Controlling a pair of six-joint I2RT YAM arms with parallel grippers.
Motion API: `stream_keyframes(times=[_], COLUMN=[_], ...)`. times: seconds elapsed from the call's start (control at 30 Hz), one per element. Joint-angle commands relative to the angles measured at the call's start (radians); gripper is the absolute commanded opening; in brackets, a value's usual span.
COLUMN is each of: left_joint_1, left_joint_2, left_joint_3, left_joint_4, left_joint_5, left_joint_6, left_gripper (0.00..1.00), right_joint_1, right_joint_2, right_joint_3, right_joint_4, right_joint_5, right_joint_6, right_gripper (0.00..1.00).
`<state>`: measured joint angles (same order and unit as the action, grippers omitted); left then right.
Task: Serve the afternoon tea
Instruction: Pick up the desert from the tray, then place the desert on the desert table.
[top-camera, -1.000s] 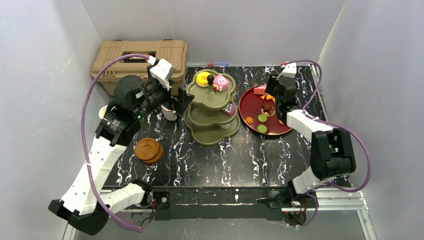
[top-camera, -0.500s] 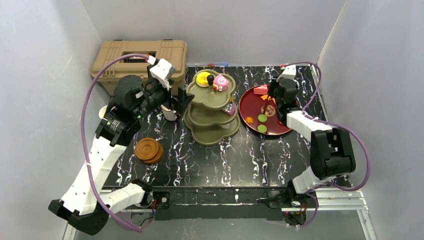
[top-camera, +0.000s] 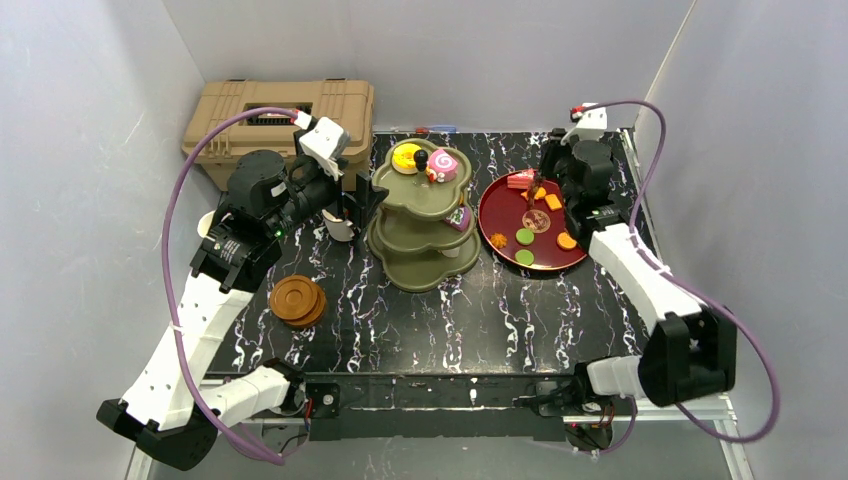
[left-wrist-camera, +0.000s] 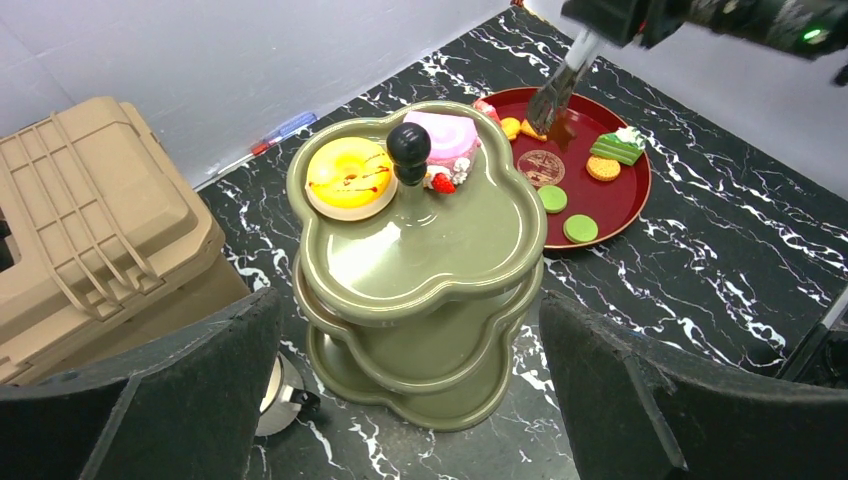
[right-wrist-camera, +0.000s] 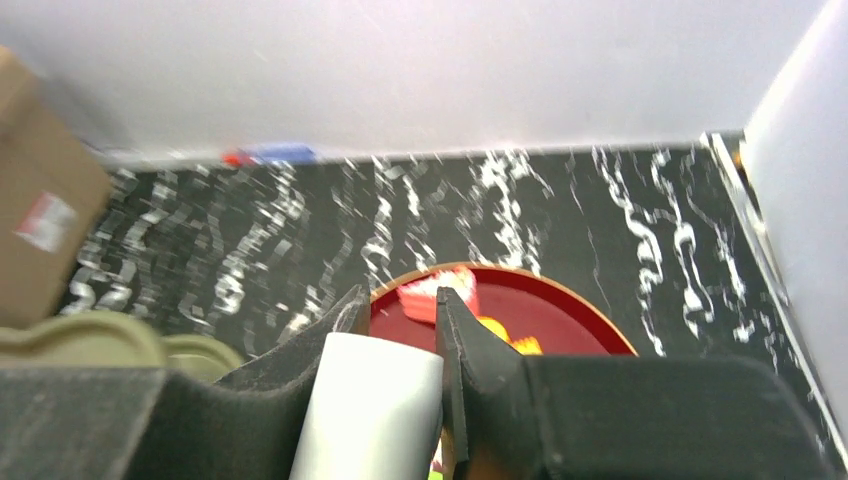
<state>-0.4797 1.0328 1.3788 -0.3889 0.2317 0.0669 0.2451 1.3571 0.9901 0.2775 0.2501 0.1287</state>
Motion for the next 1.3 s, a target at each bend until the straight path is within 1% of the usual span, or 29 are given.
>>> stream_keyframes(times=[0.0,0.07,0.13,0.3,0.4,0.5,0.57,0.7,0.8,1.03,1.27], left_joint_1=[0.004,0.004,0.005,0.004,0.003,0.004,0.004,0.004,0.004,0.005,0.004], left_joint_2=[-0.028,-0.028,-0.029,-0.036,-0.034,-0.032,-0.030,-0.031,-0.036,-0.036,-0.032], left_joint_3=[0.018,0.021,0.025,0.028,0.029,0.028,0.029,0.031,0.029,0.022,0.007], left_joint_4=[0.021,0.020,0.015,0.006,0.007,0.010,0.010,0.007,0.005,0.014,0.023], left_joint_5=[-0.005,-0.002,-0.003,-0.013,-0.017,-0.017,-0.016,-0.014,-0.014,-0.008,0.018], left_joint_6=[0.004,0.001,0.001,-0.004,-0.010,-0.016,-0.019,-0.017,-0.010,-0.015,-0.009], left_gripper=[0.98,0.98,0.98,0.98,0.98,0.98,0.98,0.98,0.98,0.98,0.98], right_joint_1=[0.080,0.082,0.084,0.106,0.116,0.160,0.227,0.370,0.436,0.496,0.503], right_joint_2=[-0.128,-0.161,-0.195,-0.238,-0.239,-0.220,-0.197,-0.148,-0.133,-0.093,-0.116], right_joint_3=[0.141,0.158,0.184,0.357,0.412,0.414,0.414,0.416,0.403,0.400,0.339], right_joint_4=[-0.115,-0.145,-0.158,-0.229,-0.212,-0.145,-0.107,-0.051,-0.008,0.017,0.060], right_joint_5=[0.034,0.019,-0.034,-0.104,-0.163,-0.194,-0.174,-0.110,-0.077,-0.073,-0.083], right_joint_6=[0.006,0.052,0.127,0.246,0.322,0.377,0.372,0.311,0.276,0.209,0.141], right_gripper=[0.01,0.01,0.01,0.01,0.01,0.01,0.01,0.01,0.01,0.01,0.01])
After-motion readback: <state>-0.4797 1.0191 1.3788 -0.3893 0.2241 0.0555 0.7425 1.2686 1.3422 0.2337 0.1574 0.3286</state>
